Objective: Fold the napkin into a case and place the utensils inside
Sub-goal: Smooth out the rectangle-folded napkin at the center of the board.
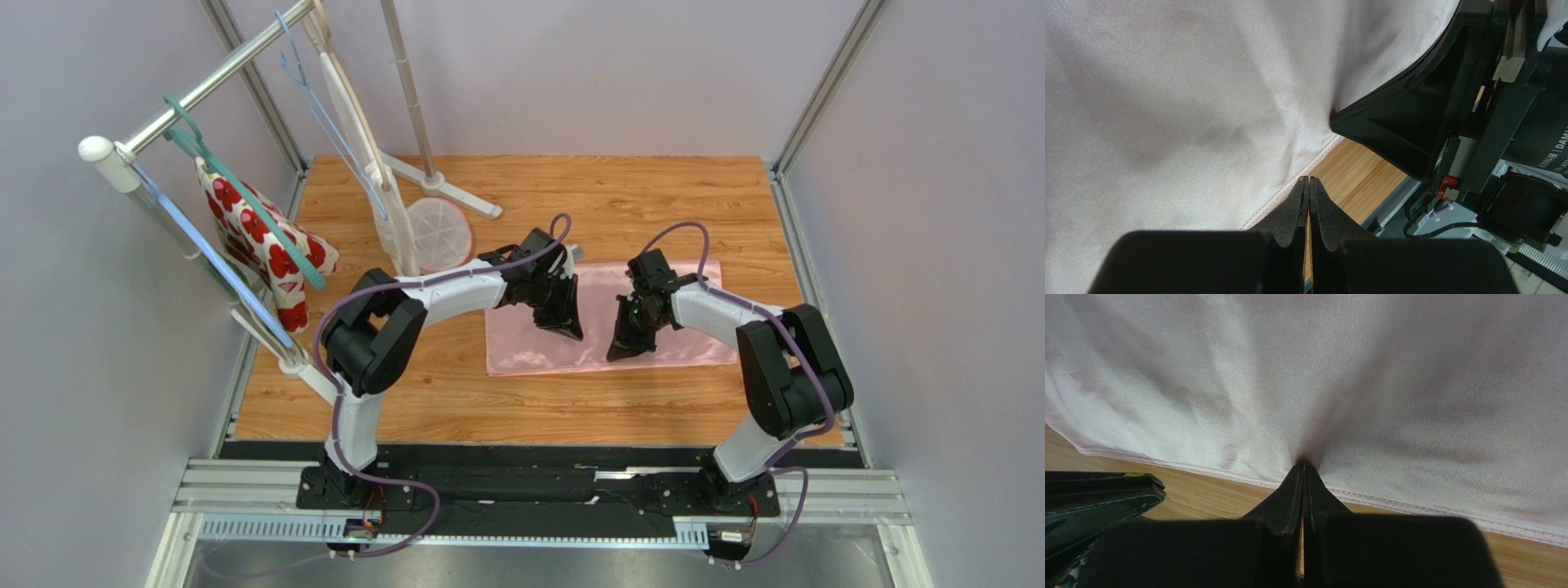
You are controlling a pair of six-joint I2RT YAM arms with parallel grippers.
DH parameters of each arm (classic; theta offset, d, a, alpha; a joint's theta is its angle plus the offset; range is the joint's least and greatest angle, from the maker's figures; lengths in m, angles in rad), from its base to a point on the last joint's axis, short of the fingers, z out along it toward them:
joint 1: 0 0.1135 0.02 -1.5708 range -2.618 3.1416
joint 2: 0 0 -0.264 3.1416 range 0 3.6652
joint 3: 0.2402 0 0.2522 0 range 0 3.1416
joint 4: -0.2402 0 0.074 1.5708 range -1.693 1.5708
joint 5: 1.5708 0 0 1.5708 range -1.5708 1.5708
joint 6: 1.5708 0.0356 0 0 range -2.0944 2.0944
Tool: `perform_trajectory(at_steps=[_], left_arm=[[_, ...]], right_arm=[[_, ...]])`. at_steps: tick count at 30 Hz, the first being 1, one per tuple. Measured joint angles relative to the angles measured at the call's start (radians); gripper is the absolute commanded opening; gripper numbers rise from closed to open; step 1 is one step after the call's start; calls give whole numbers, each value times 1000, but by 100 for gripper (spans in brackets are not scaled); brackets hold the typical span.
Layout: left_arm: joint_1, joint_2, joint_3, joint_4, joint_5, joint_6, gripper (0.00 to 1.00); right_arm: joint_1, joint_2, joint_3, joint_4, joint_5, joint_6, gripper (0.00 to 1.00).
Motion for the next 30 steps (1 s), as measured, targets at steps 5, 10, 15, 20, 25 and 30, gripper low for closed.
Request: perform_trajectory(at_steps=[5,10,15,20,25,30], left_arm=[[-6,0,0,1,0,-3,7],[-23,10,18,2,0,-4,6],[-48,40,27,32,2,-18,6],[-55,96,22,53,-1,-22,5],[-52,108,-16,78,5,-31,5],[-52,104,-43,129,20,-36,5]], right_arm=[[23,3,-15,24,2,15,0],[40,-22,-51,63,2,34,0],[43,-42,-75,89,4,44,0],[39,-43,-56,63,27,42,4],[-15,-42,28,19,41,34,28],[-102,-11,143,46,20,19,61]])
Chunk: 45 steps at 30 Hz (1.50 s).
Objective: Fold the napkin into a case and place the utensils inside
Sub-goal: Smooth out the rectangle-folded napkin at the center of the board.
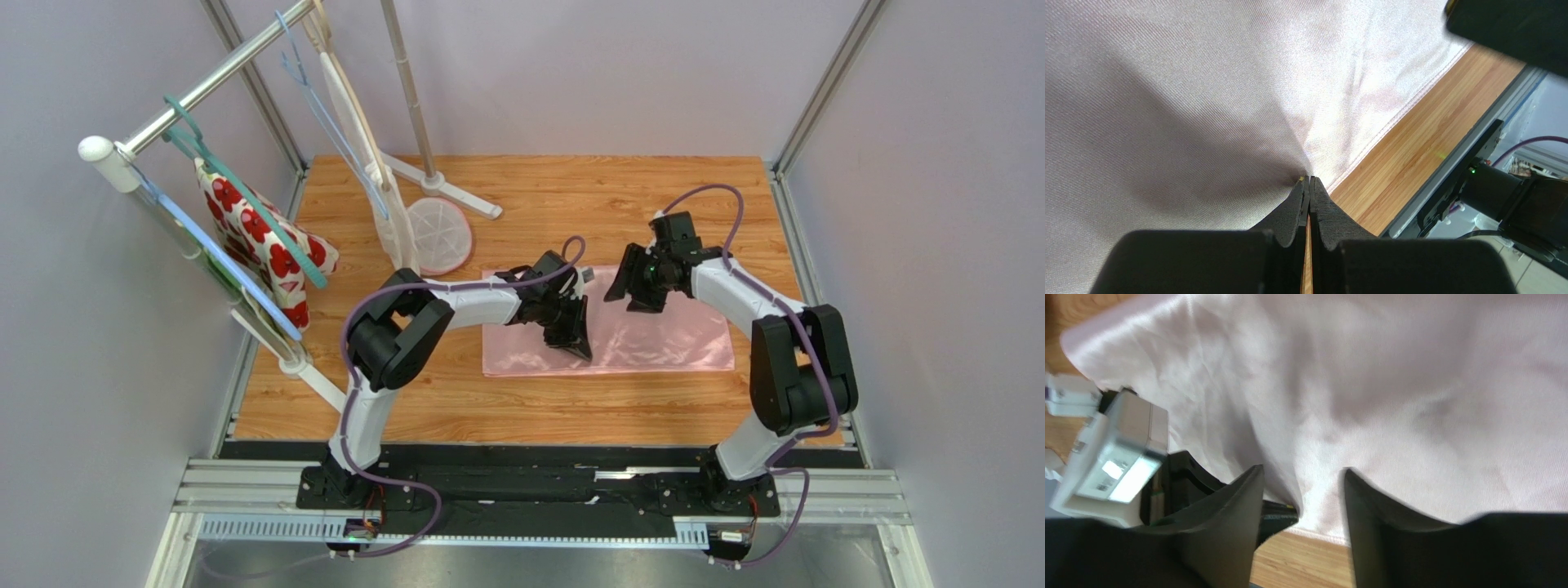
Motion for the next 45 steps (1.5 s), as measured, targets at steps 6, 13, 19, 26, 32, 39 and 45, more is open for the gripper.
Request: perform_trajectory(at_steps=[6,13,19,26,32,39,45], left_arm=[[0,-6,-21,34,7,-1,4],[0,-17,-53,77,8,-1,4],[0,-23,-71,101,8,-5,4],[1,-25,-80,115,10,-5,4],[2,-27,-87,125,11,-7,4],[2,-35,-89,114,5,2,8],[24,-49,-19,-36,-13,35,19]], right_arm=[[-72,109,36,150,-96,2,72],[-161,243,17,370,-306,39,75],[-235,280,-5,508,-402,54,77],[-335,322,-11,590,-504,64,77],[-426,331,-10,594,-543,64,77],[-487,339,10,564,-567,49,77],[-467,315,29,516,-521,45,77]])
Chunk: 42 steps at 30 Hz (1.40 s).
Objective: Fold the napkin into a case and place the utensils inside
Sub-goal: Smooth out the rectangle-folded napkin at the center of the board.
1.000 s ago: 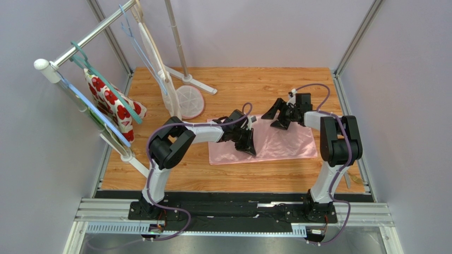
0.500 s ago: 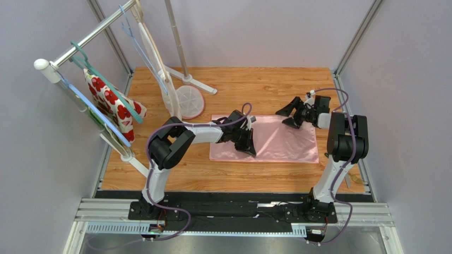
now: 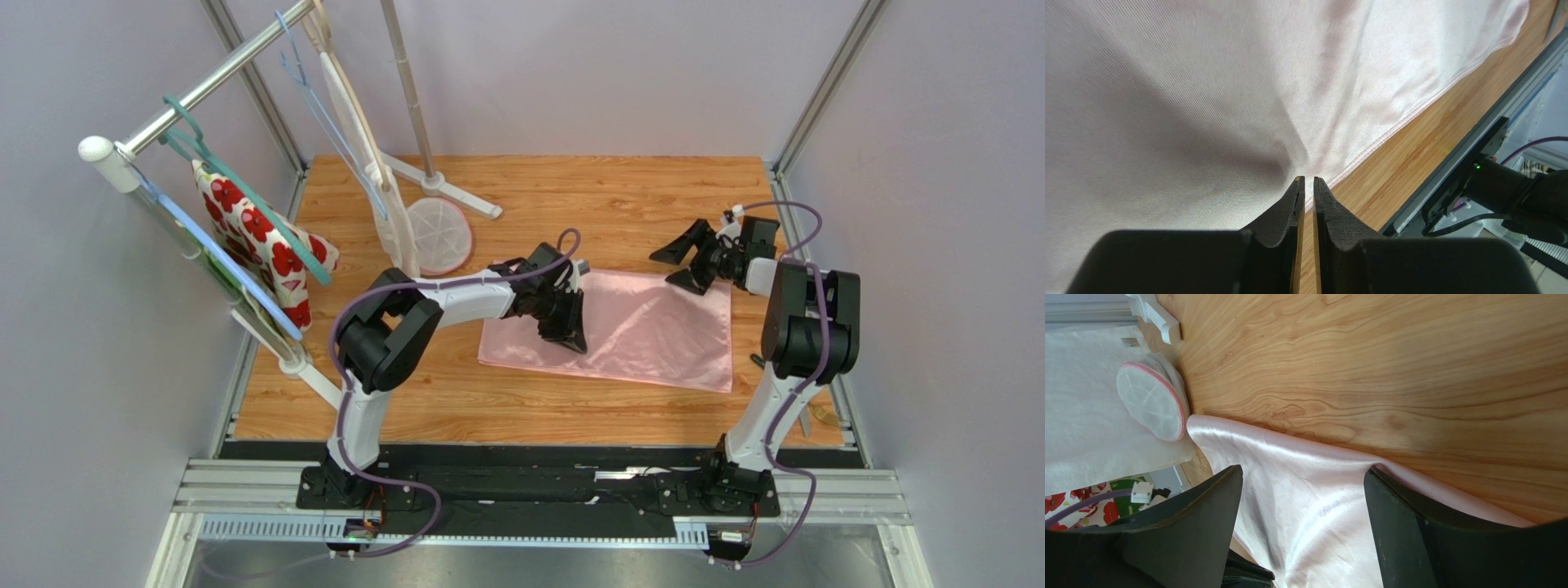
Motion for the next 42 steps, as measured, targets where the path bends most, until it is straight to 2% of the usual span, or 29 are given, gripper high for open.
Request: perform_trajectory(at_steps=[5,9,15,20,26,34,42], left_arm=[[61,5,167,-41,13,4,12],[115,41,283,24,29,-8,9],[174,184,367,95,26,-26,8],[187,270,370,96,15,-32,7],[210,285,370,114,4,-40,7],[266,285,339,173,1,-62,6],[267,282,315,217,4,-75,6]], right_arm=[[56,-66,-25,15,12,43,77],[96,-80,-43,59,12,89,75],[150,-55,-47,131,2,166,62],[221,3,-45,200,-8,233,61],[282,109,-31,298,-37,312,61],[230,143,-5,336,-56,322,64],[163,185,31,351,-114,307,65]])
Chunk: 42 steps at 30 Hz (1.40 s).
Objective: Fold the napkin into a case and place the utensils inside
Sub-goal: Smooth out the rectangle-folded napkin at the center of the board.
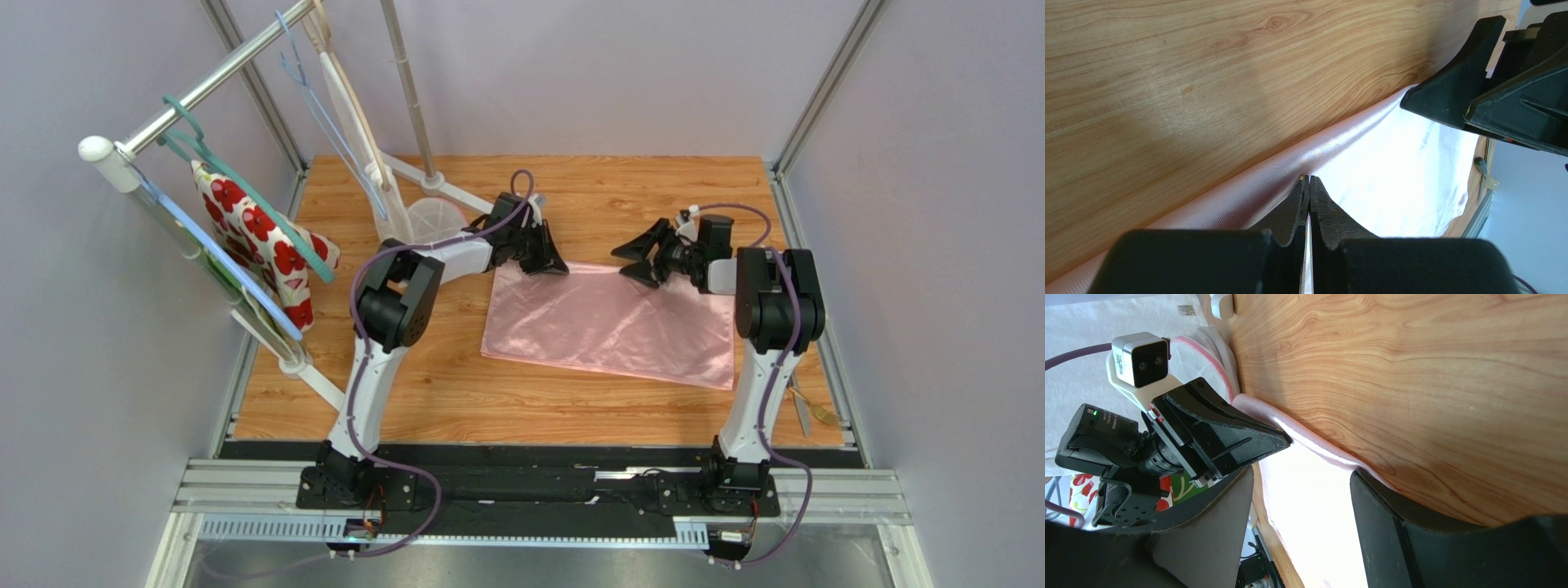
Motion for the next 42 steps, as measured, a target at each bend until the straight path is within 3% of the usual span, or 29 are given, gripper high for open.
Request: perform_trajectory(at_steps=[22,42], left_arm=[[115,-22,-59,34,59,-15,10],[232,-82,-110,-5,-17,51,16]], right_arm=[[5,2,40,-82,0,-64,65],[-58,4,40,-101,-33,-96,66]])
